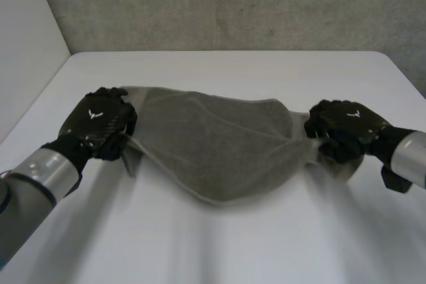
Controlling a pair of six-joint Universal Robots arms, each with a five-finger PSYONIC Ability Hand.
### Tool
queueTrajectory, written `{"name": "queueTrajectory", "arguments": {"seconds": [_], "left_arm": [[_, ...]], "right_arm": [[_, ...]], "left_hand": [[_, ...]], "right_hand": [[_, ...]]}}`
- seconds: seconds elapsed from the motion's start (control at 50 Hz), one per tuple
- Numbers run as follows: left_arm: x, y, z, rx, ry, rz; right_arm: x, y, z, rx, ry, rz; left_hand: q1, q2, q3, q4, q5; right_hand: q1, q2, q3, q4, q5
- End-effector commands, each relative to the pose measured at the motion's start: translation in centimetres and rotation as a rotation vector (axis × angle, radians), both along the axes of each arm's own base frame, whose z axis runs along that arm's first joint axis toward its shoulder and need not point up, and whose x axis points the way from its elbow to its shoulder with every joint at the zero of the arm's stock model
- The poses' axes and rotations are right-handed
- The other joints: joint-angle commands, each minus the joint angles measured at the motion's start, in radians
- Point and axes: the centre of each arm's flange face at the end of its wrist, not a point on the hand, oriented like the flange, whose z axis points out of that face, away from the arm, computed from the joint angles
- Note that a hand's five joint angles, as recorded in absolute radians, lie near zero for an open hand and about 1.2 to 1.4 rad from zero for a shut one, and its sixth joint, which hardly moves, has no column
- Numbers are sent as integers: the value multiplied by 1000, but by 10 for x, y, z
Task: Fold the towel.
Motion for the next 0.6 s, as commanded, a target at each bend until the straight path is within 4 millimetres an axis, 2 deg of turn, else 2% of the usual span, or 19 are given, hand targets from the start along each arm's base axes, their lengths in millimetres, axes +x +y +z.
{"name": "queueTrajectory", "arguments": {"seconds": [0.02, 0.12, 0.28, 0.44, 0.48, 0.56, 0.6], "left_arm": [[12, 24, 20, 24, 2, -7], [18, 23, 27, 25, 6, -1], [27, 12, 31, 32, 9, 26], [22, 15, 14, 111, 3, 3], [14, 16, 2, 159, -5, -30], [2, 14, -4, 174, -18, -67], [-7, 5, -9, 197, -23, -90]], "right_arm": [[-12, 28, 20, 88, 41, 47], [-15, 33, 27, 95, 76, 83], [-19, 27, 27, 51, 132, 95], [-19, 6, -3, 57, 143, 95], [-14, -1, -15, 48, 141, 104], [-6, -11, -27, 50, 155, 90], [-3, -18, -32, 57, 163, 64]], "left_hand": [[101, 62, -51, -59, 57], [101, 62, -51, -59, 57], [101, 62, -51, -59, 57], [101, 62, -51, -59, 57], [101, 62, -51, -59, 57], [101, 62, -51, -59, 57], [101, 62, -51, -59, 57]], "right_hand": [[77, 93, -43, -76, 62], [77, 93, -43, -76, 62], [77, 93, -43, -76, 62], [77, 93, -43, -76, 62], [77, 93, -43, -76, 62], [77, 93, -43, -76, 62], [77, 93, -43, -76, 62]]}}
